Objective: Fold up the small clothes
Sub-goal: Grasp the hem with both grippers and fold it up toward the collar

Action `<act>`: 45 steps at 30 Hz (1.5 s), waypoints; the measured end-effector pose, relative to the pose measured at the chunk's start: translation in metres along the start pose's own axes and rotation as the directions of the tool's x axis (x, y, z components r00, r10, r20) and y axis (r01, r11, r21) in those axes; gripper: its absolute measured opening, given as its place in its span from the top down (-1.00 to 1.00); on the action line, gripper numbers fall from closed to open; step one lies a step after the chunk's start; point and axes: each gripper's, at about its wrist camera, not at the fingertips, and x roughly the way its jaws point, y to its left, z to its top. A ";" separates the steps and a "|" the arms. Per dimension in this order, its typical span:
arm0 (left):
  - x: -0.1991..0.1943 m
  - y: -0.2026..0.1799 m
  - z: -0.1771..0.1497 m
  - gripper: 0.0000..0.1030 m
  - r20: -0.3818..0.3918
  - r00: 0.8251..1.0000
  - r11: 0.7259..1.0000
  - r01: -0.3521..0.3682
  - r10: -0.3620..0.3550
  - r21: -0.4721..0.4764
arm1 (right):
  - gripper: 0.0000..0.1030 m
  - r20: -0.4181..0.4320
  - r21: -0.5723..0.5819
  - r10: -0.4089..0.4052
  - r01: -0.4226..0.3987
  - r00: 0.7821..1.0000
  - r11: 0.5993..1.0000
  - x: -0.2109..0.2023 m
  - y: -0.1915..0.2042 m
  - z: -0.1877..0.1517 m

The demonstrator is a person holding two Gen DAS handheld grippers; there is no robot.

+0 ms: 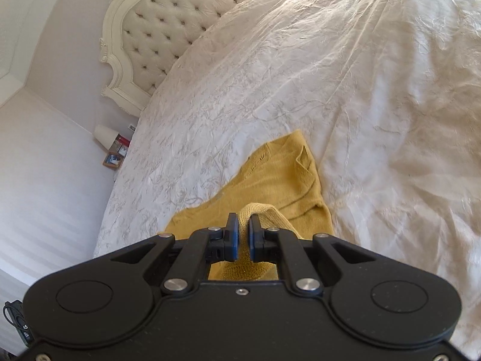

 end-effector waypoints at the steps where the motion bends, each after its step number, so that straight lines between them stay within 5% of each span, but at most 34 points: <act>1: 0.008 0.001 0.006 0.85 0.001 1.000 1.000 -0.008 0.008 -0.006 | 0.74 -0.002 -0.003 -0.001 0.001 1.000 1.000 0.008 0.000 0.007; 22: 0.138 0.035 0.057 0.85 -0.159 0.972 0.978 -0.191 0.176 -0.088 | 0.73 -0.157 -0.009 -0.141 0.142 0.977 0.990 0.148 -0.027 0.069; 33: 0.187 0.057 0.070 0.80 -0.246 0.948 0.967 -0.232 0.202 -0.101 | 0.65 -0.200 -0.001 -0.210 0.214 0.957 0.977 0.186 -0.040 0.079; 36: 0.191 0.063 0.072 0.79 -0.235 0.957 0.970 -0.204 0.169 -0.135 | 0.64 -0.203 -0.025 -0.228 0.228 0.952 0.973 0.191 -0.039 0.080; 39: 0.189 0.064 0.074 0.20 -0.207 0.967 0.975 -0.176 0.146 -0.137 | 0.61 -0.191 -0.088 -0.239 0.226 0.952 0.970 0.191 -0.031 0.080; 41: 0.182 0.060 0.079 -0.40 -0.154 0.978 0.981 -0.159 0.141 -0.115 | 0.44 -0.159 -0.134 -0.238 0.218 0.958 0.967 0.187 -0.024 0.080; 43: 0.174 0.055 0.084 -0.60 -0.111 0.981 0.982 -0.171 0.162 -0.080 | -0.26 -0.103 -0.176 -0.233 0.213 0.967 0.961 0.180 -0.017 0.080; 45: 0.165 0.049 0.089 -0.68 -0.078 0.979 0.981 -0.190 0.186 -0.041 | -0.40 -0.060 -0.201 -0.218 0.202 0.974 0.958 0.171 -0.010 0.082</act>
